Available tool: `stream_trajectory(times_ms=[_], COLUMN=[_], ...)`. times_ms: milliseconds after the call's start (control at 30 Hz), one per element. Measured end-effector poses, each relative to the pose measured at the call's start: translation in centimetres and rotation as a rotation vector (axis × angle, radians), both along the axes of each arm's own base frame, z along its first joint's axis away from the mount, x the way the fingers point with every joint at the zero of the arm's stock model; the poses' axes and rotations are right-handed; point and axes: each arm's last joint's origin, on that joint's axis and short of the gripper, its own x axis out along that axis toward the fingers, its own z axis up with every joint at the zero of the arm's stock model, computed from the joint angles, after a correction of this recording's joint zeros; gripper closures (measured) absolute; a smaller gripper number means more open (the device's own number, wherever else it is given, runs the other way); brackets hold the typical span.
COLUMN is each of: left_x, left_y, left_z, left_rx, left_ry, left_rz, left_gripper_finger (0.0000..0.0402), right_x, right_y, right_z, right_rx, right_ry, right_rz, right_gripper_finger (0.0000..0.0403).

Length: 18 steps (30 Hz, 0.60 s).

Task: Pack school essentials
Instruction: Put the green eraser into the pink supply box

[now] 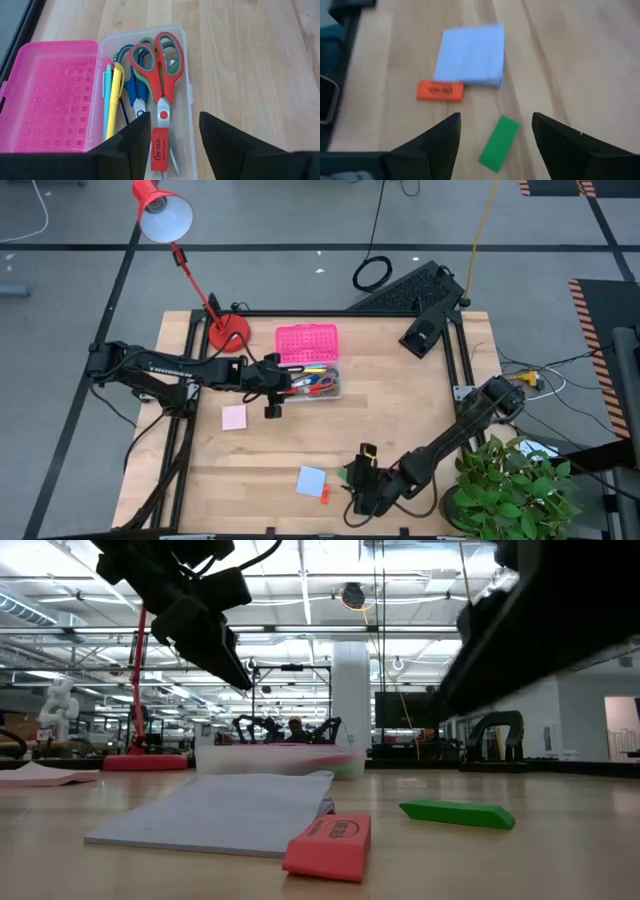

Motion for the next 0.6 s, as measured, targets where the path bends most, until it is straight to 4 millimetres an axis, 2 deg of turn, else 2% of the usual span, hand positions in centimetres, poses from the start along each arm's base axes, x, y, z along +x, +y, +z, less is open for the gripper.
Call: stream_trajectory(times_ms=[200,600], left_x=[0.0,0.1], left_y=[0.0,0.0], left_z=[0.0,0.1], left_rx=[0.000,0.001], left_ry=[-0.006,-0.010], left_rz=[0.000,0.000], left_gripper_finger=[0.0229,0.0229], right_x=[0.2,0.5], right_y=[-0.1,-0.4], right_z=[-1.8,-3.2], right_rx=[-0.019,0.033], right_ry=[0.040,0.113], right_rz=[-0.019,-0.033], right_gripper_finger=[0.0165,0.0165])
